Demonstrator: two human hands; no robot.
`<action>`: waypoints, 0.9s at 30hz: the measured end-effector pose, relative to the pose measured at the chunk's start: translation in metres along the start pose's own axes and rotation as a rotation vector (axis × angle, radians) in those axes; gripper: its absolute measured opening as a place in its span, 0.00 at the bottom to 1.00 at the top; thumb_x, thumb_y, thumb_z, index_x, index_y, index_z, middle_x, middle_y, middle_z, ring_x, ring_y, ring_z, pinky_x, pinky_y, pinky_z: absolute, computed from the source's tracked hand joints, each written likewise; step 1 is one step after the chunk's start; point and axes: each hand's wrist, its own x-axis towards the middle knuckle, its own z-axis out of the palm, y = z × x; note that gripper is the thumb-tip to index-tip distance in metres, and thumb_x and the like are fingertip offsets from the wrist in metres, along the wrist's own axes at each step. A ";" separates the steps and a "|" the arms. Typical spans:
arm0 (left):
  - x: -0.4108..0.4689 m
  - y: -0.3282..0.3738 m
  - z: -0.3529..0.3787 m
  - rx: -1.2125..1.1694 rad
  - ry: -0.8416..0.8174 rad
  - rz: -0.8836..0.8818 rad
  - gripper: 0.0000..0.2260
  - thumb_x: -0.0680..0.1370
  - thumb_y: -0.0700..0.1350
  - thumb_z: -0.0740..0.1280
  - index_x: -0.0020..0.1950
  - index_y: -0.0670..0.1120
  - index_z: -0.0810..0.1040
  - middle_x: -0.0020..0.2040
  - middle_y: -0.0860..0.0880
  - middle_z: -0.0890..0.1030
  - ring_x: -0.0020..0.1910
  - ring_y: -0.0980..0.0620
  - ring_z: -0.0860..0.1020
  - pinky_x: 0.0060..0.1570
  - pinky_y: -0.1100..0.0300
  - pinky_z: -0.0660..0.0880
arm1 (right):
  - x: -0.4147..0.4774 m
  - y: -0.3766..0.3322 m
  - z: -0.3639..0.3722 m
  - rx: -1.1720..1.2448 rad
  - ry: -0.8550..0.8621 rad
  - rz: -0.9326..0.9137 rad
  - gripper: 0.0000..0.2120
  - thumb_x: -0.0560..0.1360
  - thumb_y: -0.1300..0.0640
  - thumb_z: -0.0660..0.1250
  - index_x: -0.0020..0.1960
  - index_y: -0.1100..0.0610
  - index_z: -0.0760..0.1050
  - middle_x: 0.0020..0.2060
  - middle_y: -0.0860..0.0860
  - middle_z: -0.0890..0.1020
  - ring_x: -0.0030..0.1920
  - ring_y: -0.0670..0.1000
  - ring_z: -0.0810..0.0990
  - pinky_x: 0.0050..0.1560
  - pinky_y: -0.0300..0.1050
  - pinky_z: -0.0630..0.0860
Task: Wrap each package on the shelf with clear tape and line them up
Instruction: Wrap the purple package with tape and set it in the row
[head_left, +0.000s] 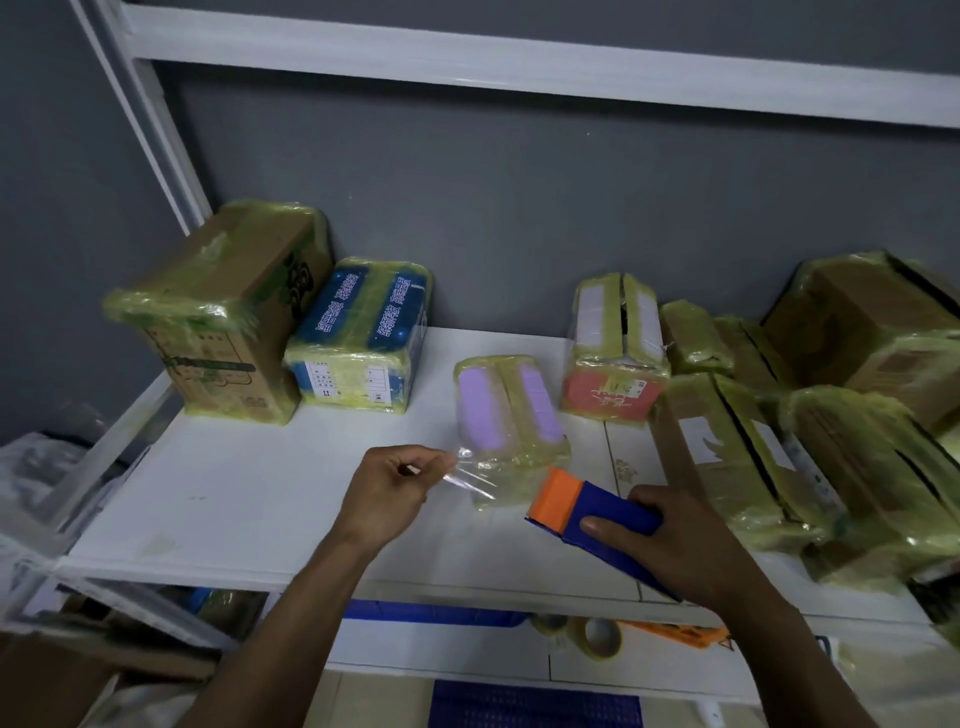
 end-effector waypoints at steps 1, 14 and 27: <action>0.001 -0.001 0.000 -0.009 0.008 -0.008 0.03 0.76 0.47 0.75 0.44 0.56 0.87 0.42 0.58 0.86 0.33 0.61 0.79 0.34 0.71 0.74 | 0.002 -0.001 0.000 -0.023 0.004 -0.011 0.30 0.65 0.24 0.66 0.35 0.52 0.73 0.28 0.43 0.77 0.28 0.43 0.75 0.34 0.35 0.67; 0.001 -0.050 0.012 -0.246 0.235 -0.203 0.03 0.76 0.48 0.75 0.44 0.55 0.88 0.44 0.62 0.86 0.44 0.68 0.81 0.46 0.64 0.77 | 0.044 -0.044 -0.004 -0.328 0.056 -0.059 0.30 0.64 0.21 0.68 0.34 0.49 0.72 0.31 0.45 0.75 0.34 0.43 0.77 0.36 0.39 0.70; 0.006 -0.069 0.025 -0.233 0.324 -0.110 0.06 0.75 0.51 0.76 0.49 0.61 0.84 0.46 0.69 0.84 0.50 0.68 0.81 0.47 0.74 0.76 | 0.071 -0.057 0.004 -0.490 0.029 -0.053 0.31 0.62 0.21 0.69 0.33 0.49 0.72 0.27 0.44 0.75 0.31 0.43 0.78 0.35 0.38 0.71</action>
